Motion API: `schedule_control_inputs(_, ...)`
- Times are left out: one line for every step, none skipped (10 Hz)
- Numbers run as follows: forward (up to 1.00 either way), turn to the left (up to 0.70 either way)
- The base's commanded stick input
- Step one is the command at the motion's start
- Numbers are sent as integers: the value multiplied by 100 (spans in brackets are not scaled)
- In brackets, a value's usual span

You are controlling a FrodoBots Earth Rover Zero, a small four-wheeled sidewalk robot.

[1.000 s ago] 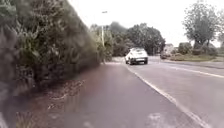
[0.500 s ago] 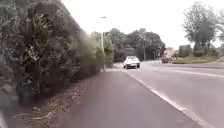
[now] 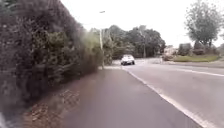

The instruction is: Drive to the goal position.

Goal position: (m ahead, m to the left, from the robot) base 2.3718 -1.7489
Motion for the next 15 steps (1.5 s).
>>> schedule_control_inputs(100,0)
schedule_control_inputs(100,0)
schedule_control_inputs(100,0)
schedule_control_inputs(100,0)
schedule_control_inputs(100,0)
schedule_control_inputs(100,0)
schedule_control_inputs(100,0)
schedule_control_inputs(100,0)
schedule_control_inputs(100,0)
schedule_control_inputs(100,0)
schedule_control_inputs(100,0)
schedule_control_inputs(100,0)
schedule_control_inputs(100,0)
schedule_control_inputs(100,0)
schedule_control_inputs(100,-16)
